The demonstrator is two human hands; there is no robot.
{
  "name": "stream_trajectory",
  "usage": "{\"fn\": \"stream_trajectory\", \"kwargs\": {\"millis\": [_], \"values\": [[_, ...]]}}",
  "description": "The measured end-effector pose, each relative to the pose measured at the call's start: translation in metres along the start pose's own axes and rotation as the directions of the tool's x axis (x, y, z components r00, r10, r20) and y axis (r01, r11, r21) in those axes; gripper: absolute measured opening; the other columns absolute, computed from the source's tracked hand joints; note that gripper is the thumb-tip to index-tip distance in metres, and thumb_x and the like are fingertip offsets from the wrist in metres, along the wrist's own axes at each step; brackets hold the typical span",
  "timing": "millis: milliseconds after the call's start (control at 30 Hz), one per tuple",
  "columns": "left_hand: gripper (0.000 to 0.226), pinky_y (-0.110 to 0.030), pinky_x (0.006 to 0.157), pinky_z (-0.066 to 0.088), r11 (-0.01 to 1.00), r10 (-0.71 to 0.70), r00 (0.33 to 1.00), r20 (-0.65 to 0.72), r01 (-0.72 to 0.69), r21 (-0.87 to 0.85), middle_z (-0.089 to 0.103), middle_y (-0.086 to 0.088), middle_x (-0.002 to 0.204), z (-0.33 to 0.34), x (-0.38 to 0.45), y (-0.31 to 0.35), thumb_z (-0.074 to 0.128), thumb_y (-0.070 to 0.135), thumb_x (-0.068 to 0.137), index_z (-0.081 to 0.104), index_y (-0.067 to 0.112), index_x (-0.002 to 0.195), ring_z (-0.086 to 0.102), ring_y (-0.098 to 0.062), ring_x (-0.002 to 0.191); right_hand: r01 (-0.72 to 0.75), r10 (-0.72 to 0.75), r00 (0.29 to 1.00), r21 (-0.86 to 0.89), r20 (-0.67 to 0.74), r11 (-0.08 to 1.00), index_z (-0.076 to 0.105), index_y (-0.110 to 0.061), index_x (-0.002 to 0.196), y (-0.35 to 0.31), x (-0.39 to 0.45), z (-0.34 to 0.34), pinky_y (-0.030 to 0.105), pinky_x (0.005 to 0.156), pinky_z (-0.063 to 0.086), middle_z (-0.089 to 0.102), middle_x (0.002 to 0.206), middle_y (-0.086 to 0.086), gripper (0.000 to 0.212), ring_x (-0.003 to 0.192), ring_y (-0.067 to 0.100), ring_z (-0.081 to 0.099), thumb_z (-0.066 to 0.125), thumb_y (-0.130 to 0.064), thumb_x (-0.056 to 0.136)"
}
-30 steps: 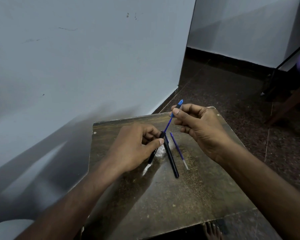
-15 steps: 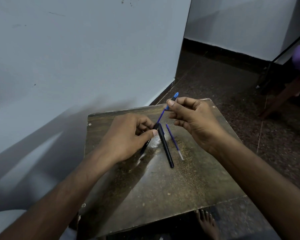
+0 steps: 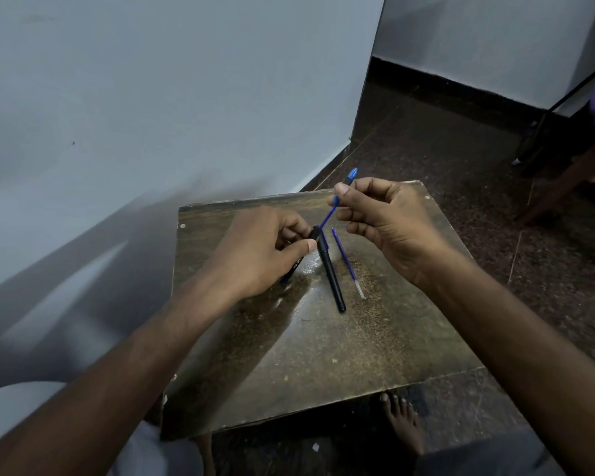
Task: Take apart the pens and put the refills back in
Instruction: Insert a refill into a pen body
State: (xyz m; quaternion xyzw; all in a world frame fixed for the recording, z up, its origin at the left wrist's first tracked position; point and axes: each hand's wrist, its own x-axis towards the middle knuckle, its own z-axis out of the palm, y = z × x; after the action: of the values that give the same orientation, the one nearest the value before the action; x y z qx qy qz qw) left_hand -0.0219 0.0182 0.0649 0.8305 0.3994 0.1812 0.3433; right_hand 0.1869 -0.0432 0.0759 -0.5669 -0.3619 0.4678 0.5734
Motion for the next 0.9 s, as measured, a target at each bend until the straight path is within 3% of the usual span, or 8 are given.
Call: {"fn": "stream_trajectory", "kwargs": {"millis": [100,233,400,567,733,900], "values": [[0.004,-0.001,0.062,0.044,1.0,0.004,1.0,0.001,-0.004,0.001,0.077,0.02,0.083,-0.001,0.0,0.001,0.08,0.035,0.097,0.081,0.038,0.1,0.069,0.013,0.072,0.018,-0.017,0.999,0.031,-0.051,0.999,0.075,-0.015,0.094,-0.001,0.001,-0.002,0.022,0.073,0.058,0.083,0.095,0.002,0.009,0.081,0.008,0.073,0.077,-0.022,0.1],[0.005,-0.005,0.065,0.045,1.0,-0.006,1.0,-0.006,0.006,0.004,0.078,0.02,0.085,-0.003,-0.001,0.002,0.08,0.038,0.097,0.078,0.042,0.097,0.07,0.01,0.076,0.01,-0.011,0.999,-0.02,-0.036,1.0,0.077,-0.012,0.1,-0.001,0.002,-0.004,0.024,0.075,0.057,0.082,0.096,0.002,0.011,0.084,0.009,0.073,0.079,-0.022,0.098],[0.005,-0.003,0.066,0.044,1.0,-0.015,1.0,0.003,0.015,0.01,0.078,0.02,0.088,-0.003,-0.001,0.002,0.079,0.037,0.098,0.08,0.039,0.103,0.071,0.011,0.079,-0.011,0.011,1.0,-0.035,0.021,0.999,0.077,-0.018,0.09,0.003,0.0,-0.002,0.021,0.071,0.059,0.081,0.112,0.021,0.009,0.08,0.01,0.072,0.082,-0.022,0.096],[0.006,-0.003,0.066,0.042,1.0,-0.019,1.0,-0.004,0.019,0.002,0.077,0.02,0.089,-0.002,-0.001,0.003,0.078,0.036,0.099,0.08,0.038,0.104,0.069,0.011,0.08,0.01,-0.009,1.0,-0.028,0.026,1.0,0.077,-0.015,0.094,0.001,0.002,-0.003,0.02,0.07,0.058,0.08,0.104,0.011,0.008,0.08,0.009,0.072,0.082,-0.022,0.096],[0.006,0.004,0.068,0.046,1.0,0.014,0.997,-0.071,-0.016,-0.022,0.076,0.022,0.086,-0.001,-0.001,0.004,0.078,0.034,0.099,0.081,0.039,0.102,0.067,0.018,0.091,-0.045,0.058,0.991,-0.106,0.121,0.993,0.076,-0.019,0.083,0.008,-0.003,0.007,0.021,0.07,0.055,0.08,0.091,0.003,0.015,0.077,0.007,0.071,0.079,-0.017,0.097],[0.01,0.004,0.068,0.046,0.999,0.033,0.995,-0.092,-0.034,-0.018,0.075,0.023,0.082,0.0,-0.004,0.006,0.079,0.034,0.099,0.076,0.042,0.093,0.067,0.021,0.087,-0.051,0.065,0.99,-0.114,0.124,0.992,0.074,-0.018,0.081,0.011,-0.005,0.014,0.017,0.065,0.055,0.073,0.079,-0.003,0.018,0.075,0.008,0.065,0.08,-0.018,0.097]]}}
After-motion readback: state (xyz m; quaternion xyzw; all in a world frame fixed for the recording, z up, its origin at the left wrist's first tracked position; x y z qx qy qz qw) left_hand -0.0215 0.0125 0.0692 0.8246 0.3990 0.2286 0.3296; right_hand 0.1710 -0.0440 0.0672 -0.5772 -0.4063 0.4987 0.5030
